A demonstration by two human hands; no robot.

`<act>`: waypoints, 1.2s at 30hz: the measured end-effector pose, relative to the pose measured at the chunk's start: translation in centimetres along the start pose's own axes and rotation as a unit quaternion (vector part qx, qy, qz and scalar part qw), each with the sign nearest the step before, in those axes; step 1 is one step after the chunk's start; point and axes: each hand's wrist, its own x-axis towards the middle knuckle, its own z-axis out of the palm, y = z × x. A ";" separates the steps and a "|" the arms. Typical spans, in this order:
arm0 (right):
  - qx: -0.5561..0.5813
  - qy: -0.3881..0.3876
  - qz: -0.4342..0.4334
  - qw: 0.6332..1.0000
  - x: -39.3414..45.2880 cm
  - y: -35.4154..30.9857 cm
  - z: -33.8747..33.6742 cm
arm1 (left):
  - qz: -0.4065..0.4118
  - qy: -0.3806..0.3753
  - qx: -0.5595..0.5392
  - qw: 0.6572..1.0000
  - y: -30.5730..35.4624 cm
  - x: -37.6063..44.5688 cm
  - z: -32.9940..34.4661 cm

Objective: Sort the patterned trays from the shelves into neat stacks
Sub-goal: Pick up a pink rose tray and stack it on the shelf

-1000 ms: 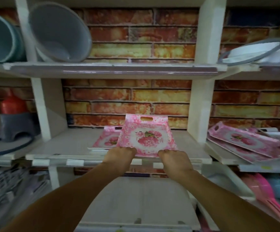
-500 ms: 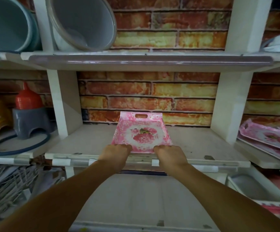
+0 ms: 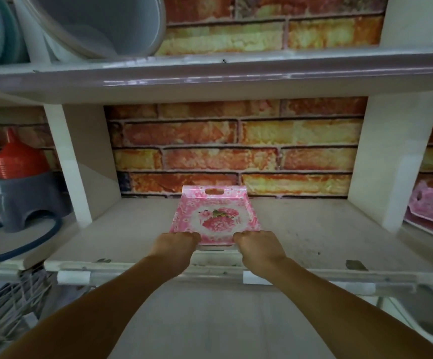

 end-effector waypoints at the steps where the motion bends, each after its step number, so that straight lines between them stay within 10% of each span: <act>1: 0.001 -0.002 -0.002 1.000 0.5 0.3 0.4 | 0.000 -0.007 0.000 1.000 -0.1 0.7 0.4; 36: 0.102 -0.035 -0.009 0.994 5.3 1.8 7.3 | 0.100 0.035 -0.102 0.989 -3.3 5.5 7.8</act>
